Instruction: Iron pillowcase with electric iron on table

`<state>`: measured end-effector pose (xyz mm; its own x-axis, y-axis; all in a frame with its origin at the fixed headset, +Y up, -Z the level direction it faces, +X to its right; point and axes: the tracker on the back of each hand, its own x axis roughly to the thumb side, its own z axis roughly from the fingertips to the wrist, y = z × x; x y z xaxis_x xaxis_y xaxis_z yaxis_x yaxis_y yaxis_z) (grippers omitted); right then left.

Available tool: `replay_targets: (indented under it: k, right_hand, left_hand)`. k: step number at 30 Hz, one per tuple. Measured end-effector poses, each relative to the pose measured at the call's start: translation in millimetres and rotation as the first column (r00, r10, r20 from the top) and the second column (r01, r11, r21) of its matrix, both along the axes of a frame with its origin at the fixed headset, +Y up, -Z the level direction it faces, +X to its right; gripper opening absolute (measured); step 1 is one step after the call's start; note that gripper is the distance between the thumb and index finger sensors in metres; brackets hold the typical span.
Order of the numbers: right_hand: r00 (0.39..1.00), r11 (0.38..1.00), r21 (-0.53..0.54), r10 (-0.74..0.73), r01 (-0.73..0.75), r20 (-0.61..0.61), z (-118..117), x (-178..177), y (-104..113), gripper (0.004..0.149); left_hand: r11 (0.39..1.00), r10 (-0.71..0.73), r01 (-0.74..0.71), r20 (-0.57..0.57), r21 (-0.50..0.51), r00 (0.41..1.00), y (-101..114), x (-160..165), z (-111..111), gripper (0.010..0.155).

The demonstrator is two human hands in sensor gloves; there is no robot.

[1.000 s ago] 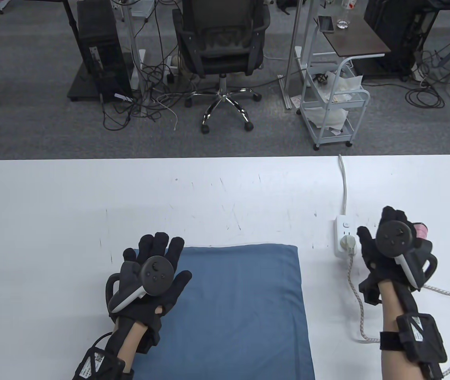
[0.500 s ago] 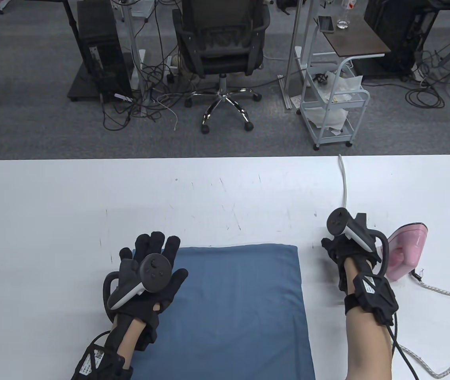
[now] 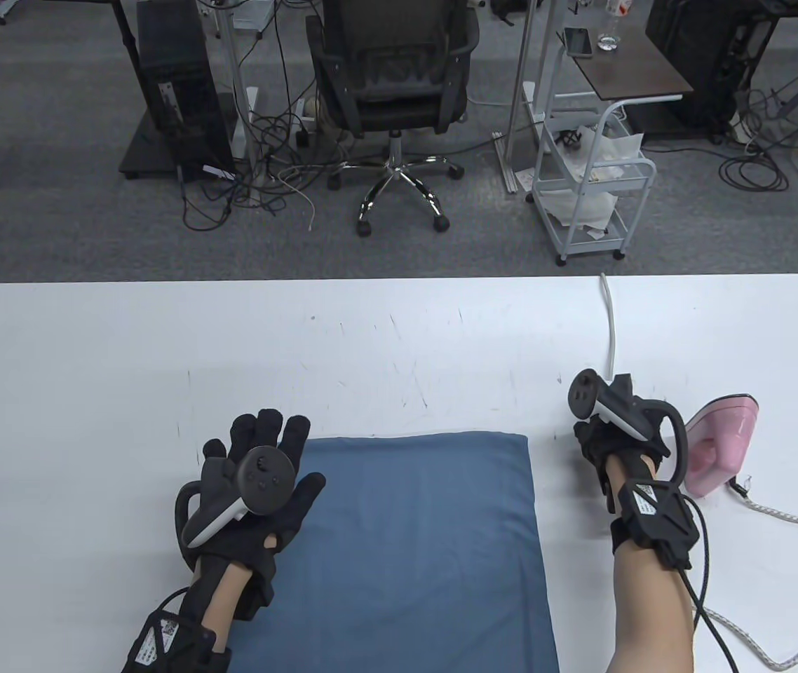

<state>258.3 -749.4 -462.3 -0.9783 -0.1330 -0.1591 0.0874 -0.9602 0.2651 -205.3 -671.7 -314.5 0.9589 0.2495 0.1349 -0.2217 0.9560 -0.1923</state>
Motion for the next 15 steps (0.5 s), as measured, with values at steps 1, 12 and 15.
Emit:
replay_targets:
  k: [1,12,15]
  right_hand:
    - [1.000,1.000,-0.006,0.005,-0.005,-0.004,-0.1,-0.4,-0.3,0.074]
    - [0.973,0.965,0.147,-0.199,0.216,-0.119,50.6,-24.4,46.2,0.079]
    - [0.936,0.925,0.197,-0.284,0.324,-0.207,79.2,-43.6,69.5,0.080]
  left_hand:
    - [1.000,-0.001,0.001,-0.001,0.002,1.000,-0.2,-0.4,-0.3,0.076]
    - [1.000,0.018,-0.019,0.013,0.014,1.000,2.0,-0.6,0.1,0.076]
    - [1.000,0.023,-0.023,0.014,0.014,1.000,2.0,-1.1,0.3,0.076]
